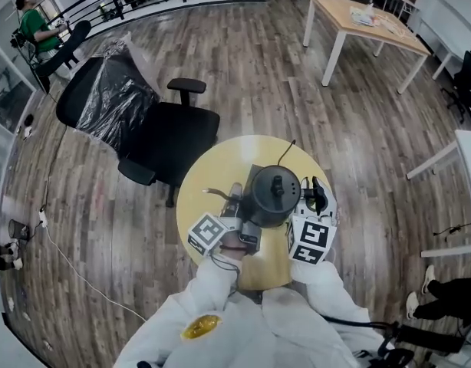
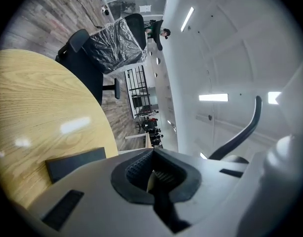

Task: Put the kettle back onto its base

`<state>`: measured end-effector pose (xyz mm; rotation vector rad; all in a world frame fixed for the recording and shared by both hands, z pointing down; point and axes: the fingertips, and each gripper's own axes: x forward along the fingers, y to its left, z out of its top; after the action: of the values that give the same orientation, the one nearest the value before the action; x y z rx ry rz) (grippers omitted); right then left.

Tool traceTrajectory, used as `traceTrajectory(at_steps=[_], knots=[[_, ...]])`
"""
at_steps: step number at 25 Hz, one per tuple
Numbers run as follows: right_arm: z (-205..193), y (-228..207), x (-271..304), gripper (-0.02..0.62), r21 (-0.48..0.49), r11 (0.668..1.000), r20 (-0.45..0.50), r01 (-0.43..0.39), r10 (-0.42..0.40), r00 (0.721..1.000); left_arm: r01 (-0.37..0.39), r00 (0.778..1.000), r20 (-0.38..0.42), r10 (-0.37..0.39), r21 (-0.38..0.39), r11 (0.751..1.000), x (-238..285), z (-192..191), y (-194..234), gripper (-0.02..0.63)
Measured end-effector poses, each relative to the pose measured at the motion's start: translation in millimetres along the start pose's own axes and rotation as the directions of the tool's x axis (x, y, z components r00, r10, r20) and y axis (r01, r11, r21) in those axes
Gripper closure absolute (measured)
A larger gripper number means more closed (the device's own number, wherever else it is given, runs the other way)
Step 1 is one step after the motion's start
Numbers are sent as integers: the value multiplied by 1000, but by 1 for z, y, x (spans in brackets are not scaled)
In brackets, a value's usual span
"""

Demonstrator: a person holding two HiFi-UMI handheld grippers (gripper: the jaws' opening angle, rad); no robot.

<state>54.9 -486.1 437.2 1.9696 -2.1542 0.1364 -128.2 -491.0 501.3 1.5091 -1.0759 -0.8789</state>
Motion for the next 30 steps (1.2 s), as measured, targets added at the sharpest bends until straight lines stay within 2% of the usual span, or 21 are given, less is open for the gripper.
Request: traceTrajectory(at_steps=[9,21,30], knots=[[-30,-16,48,529,-20,998,-5,55,-55,998,-58,997,-46,61,60,996,45,2,41,611],[-94,-12,102,529,-35,996,-12,84,-85,996,-143,986,-77,145,19,989,78,-10,126,611],[-139,-17,122,529,6,993,-43,114,-113,993,-256,961,-108,255,5,967,82,-13,161,611]])
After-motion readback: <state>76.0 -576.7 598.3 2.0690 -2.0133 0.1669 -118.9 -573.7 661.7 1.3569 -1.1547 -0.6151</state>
